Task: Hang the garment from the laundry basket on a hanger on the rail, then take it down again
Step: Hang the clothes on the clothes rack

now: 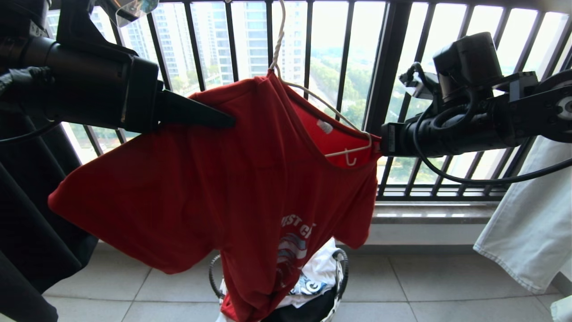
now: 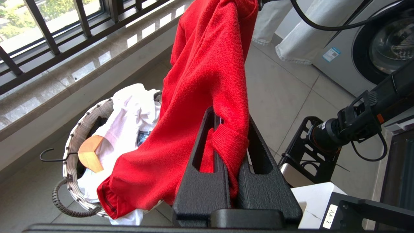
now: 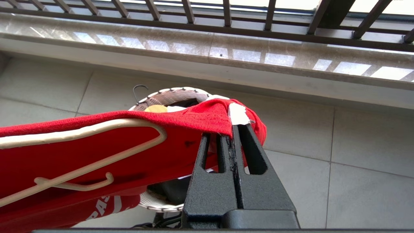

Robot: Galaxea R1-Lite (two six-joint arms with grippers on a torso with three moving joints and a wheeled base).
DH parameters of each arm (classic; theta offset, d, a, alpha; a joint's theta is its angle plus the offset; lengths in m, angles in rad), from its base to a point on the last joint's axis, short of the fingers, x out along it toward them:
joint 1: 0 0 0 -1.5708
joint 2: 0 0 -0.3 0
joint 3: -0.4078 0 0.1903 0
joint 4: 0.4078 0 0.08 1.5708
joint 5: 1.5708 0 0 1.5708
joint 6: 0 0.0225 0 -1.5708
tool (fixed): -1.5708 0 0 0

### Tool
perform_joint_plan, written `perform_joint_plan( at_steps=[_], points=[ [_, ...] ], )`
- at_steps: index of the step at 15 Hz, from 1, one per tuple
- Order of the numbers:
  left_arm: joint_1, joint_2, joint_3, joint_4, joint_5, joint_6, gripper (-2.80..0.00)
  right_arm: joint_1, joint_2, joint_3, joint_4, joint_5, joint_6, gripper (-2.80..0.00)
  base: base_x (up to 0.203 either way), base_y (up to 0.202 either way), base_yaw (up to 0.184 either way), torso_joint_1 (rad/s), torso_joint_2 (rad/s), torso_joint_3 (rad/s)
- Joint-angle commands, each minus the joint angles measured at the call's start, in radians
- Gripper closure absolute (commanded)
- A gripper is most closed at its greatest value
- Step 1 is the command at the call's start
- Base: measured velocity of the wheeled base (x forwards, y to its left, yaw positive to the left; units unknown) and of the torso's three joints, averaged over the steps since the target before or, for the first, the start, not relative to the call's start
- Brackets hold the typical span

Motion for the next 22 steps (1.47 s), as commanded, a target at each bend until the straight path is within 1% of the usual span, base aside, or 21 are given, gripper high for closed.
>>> perform_joint_plan(
  at_steps=[1,2,5,7,10,18,21,22],
  points=[
    [0.0,0.011,0.002,0.002,-0.003,0.001,0.0,0.0,0.006,-0.084,0.056,-0.002,-0.009,0.0,0.0,0.0,0.0,0.0,0.0,0.0],
    [0.0,0.012,0.002,0.002,-0.003,0.001,0.0,0.0,0.009,-0.098,0.09,-0.003,-0.024,0.0,0.0,0.0,0.0,0.0,0.0,0.0],
    [-0.002,0.015,0.004,0.002,-0.003,0.001,0.0,0.0,0.006,-0.115,0.095,-0.005,-0.028,0.0,0.0,0.0,0.0,0.0,0.0,0.0],
    [-0.002,0.033,0.002,0.001,-0.004,0.001,0.0,0.011,0.005,-0.16,0.112,-0.007,-0.036,0.0,0.0,0.0,0.0,0.0,0.0,0.0],
    [-0.006,0.059,0.0,-0.002,-0.006,-0.001,0.0,0.061,0.01,-0.245,0.155,-0.007,-0.037,0.0,0.0,0.0,0.0,0.0,0.0,0.0],
    [-0.022,0.105,-0.009,-0.004,-0.006,-0.001,0.0,0.158,0.003,-0.248,0.156,-0.051,-0.047,0.0,0.0,0.0,0.0,0.0,0.0,0.0],
    [-0.02,0.108,-0.009,-0.011,-0.006,-0.002,0.0,0.209,-0.008,-0.251,0.155,-0.079,-0.047,0.0,0.0,0.0,0.0,0.0,0.0,0.0],
    [-0.02,0.113,0.0,-0.033,-0.005,-0.003,0.0,0.235,-0.011,-0.251,0.155,-0.094,-0.047,0.0,0.0,0.0,0.0,0.0,0.0,0.0]
  ],
)
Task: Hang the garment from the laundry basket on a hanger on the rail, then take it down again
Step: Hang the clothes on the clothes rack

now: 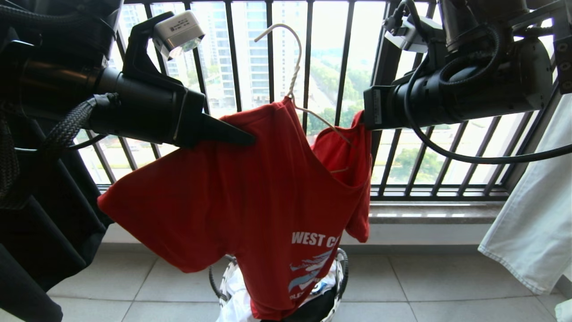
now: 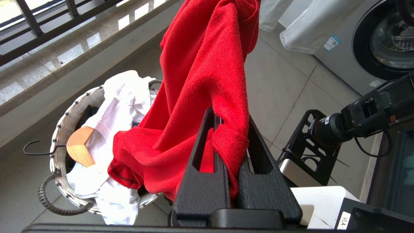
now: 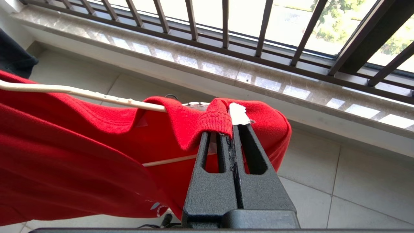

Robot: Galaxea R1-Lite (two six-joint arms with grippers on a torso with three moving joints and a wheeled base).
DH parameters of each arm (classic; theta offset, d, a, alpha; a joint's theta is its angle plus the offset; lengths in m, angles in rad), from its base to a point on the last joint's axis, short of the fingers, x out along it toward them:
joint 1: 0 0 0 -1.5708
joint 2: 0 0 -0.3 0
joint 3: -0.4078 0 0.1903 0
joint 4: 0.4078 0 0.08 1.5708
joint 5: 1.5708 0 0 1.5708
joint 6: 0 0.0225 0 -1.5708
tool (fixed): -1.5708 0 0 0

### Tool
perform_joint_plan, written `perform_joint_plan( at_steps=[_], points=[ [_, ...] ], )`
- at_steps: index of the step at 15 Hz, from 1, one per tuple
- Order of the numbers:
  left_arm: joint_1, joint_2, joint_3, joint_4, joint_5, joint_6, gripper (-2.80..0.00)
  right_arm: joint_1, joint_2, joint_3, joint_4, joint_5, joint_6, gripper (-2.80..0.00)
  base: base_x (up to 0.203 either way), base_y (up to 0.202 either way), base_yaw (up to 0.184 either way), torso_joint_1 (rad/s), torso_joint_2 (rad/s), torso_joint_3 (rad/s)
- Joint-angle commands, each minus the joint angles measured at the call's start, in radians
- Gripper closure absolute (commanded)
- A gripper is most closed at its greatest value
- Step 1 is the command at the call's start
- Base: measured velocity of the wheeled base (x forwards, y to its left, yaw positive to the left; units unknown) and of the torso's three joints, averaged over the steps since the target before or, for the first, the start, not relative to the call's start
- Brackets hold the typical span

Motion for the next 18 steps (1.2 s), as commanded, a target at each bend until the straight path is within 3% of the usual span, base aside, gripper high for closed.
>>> perform_joint_plan(
  at_steps=[1,11,18],
  points=[
    [0.0,0.018,0.01,-0.029,-0.002,-0.003,0.0,0.054,-0.012,-0.001,0.002,-0.037,0.0,0.0,0.0,0.0,0.0,0.0,0.0,0.0],
    [0.0,0.061,0.012,-0.069,0.0,-0.021,0.0,0.188,-0.005,-0.028,-0.004,-0.179,-0.014,0.0,0.0,0.0,0.0,0.0,0.0,0.0],
    [0.021,0.057,0.007,-0.072,0.001,-0.021,0.0,0.22,-0.012,-0.029,-0.016,-0.189,-0.019,0.0,0.0,0.0,0.0,0.0,0.0,0.0]
  ],
)
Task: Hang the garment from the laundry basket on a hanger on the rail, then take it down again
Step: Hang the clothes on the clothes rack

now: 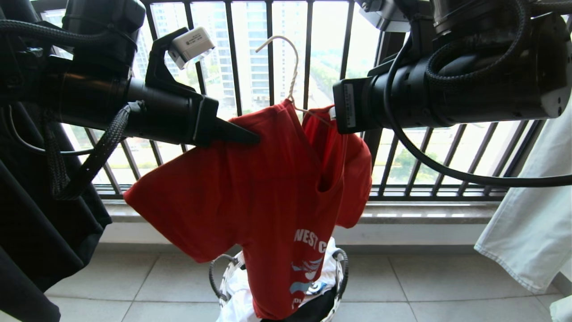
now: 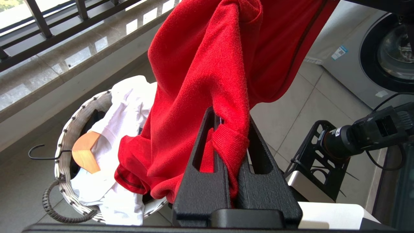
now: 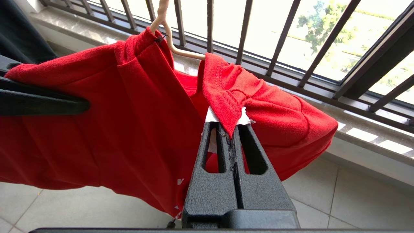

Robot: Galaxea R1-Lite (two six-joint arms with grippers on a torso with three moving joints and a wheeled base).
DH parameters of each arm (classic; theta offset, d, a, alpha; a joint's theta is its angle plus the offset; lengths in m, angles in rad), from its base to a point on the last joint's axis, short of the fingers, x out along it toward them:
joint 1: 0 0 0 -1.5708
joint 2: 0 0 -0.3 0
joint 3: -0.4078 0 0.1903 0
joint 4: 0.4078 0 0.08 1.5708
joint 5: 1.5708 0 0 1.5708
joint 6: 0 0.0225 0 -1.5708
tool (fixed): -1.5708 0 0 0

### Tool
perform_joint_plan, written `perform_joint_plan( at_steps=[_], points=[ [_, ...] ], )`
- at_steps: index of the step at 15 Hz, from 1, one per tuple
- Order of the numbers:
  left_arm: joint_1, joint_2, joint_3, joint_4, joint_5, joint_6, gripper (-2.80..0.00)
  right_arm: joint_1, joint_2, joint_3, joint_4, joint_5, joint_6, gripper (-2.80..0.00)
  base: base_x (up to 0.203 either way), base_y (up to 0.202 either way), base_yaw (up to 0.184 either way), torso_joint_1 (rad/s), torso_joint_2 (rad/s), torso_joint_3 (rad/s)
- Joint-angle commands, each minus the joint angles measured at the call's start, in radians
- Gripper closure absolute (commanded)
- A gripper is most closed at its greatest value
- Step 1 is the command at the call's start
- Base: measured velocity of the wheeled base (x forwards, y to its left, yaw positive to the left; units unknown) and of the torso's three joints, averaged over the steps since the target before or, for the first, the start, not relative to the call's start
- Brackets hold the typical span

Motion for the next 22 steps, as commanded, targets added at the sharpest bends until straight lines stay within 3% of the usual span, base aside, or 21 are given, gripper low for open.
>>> perform_joint_plan(
  at_steps=[1,8,13,20,21,22],
  points=[
    [0.001,0.006,-0.003,0.002,-0.004,0.0,0.0,0.011,-0.002,-0.003,-0.002,-0.002,0.001,0.0,0.0,0.0,0.0,0.0,0.0,0.0],
    [-0.004,0.013,0.049,-0.116,-0.008,-0.062,0.0,0.034,0.007,-0.006,-0.098,-0.003,-0.061,0.0,0.0,0.0,0.0,0.0,0.0,0.0],
    [-0.007,0.015,0.141,-0.317,-0.008,-0.121,0.0,0.063,0.014,-0.006,-0.126,-0.048,-0.094,0.0,0.0,0.0,0.0,0.0,0.0,0.0],
    [-0.007,0.004,0.159,-0.335,-0.008,-0.125,0.0,0.063,0.03,-0.006,-0.137,-0.054,-0.12,0.0,0.0,0.0,0.0,0.0,0.0,0.0],
    [-0.007,0.0,0.167,-0.346,-0.008,-0.126,0.0,0.063,0.03,-0.006,-0.144,-0.053,-0.122,-2.8,0.0,0.0,0.0,0.0,0.0,0.0],
    [-0.007,-0.003,0.177,-0.376,-0.008,-0.137,0.0,0.067,0.03,-0.006,-0.146,-0.053,-0.122,-2.8,0.0,0.0,0.0,0.0,0.0,0.0]
  ],
)
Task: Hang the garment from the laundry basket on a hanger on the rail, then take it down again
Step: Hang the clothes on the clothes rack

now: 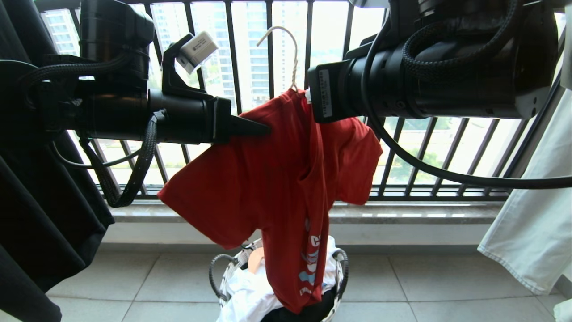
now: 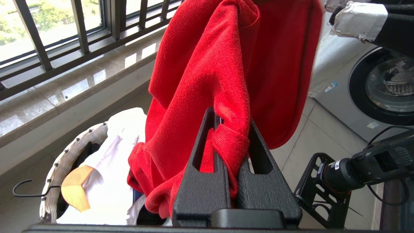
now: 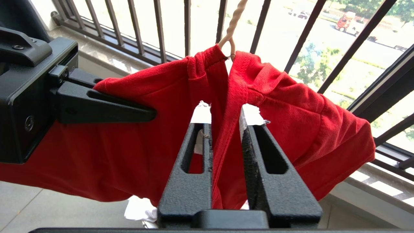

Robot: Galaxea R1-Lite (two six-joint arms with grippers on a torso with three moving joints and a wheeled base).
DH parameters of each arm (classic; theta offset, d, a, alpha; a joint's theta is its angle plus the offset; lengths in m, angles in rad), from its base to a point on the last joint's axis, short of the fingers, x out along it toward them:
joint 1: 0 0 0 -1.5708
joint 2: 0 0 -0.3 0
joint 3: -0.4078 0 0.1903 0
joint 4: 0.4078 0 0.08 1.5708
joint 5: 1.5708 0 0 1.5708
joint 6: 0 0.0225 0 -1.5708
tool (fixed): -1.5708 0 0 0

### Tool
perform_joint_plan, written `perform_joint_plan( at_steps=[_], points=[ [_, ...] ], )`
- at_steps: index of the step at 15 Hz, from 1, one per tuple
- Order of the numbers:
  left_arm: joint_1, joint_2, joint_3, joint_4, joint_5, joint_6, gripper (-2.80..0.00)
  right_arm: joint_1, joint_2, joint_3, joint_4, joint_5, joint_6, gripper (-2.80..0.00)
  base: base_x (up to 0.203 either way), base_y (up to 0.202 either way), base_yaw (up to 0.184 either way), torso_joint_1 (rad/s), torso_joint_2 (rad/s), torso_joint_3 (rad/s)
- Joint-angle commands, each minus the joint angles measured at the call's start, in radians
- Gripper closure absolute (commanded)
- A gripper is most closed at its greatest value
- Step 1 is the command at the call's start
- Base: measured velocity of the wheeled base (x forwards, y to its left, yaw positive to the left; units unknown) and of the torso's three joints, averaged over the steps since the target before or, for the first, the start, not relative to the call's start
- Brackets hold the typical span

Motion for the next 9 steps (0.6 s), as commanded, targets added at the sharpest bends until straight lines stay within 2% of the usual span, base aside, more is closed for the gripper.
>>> perform_joint_plan(
  at_steps=[1,4,7,8,9],
  points=[
    [0.0,-0.013,0.027,-0.062,-0.004,-0.029,0.0,0.009,0.003,0.003,0.003,-0.002,-0.001,-2.8,0.0,0.0,0.0,0.0,0.0,0.0],
    [0.002,-0.029,0.06,-0.148,-0.003,-0.075,0.0,0.022,0.003,0.004,0.004,-0.003,0.0,-2.8,0.0,0.0,0.0,0.0,0.0,0.0],
    [0.003,-0.036,0.059,-0.149,-0.002,-0.078,0.0,0.022,-0.024,0.05,0.008,-0.042,0.002,-2.8,0.0,0.0,0.0,0.0,0.0,0.0],
    [0.003,-0.039,0.059,-0.15,-0.001,-0.083,0.0,0.021,-0.051,0.09,0.009,-0.052,0.0,0.0,0.0,0.0,0.0,0.0,0.0,0.0],
    [0.005,-0.042,0.057,-0.149,-0.001,-0.087,0.0,0.021,-0.086,0.133,0.009,-0.056,-0.005,0.0,0.0,0.0,0.0,0.0,0.0,0.0]
  ],
)
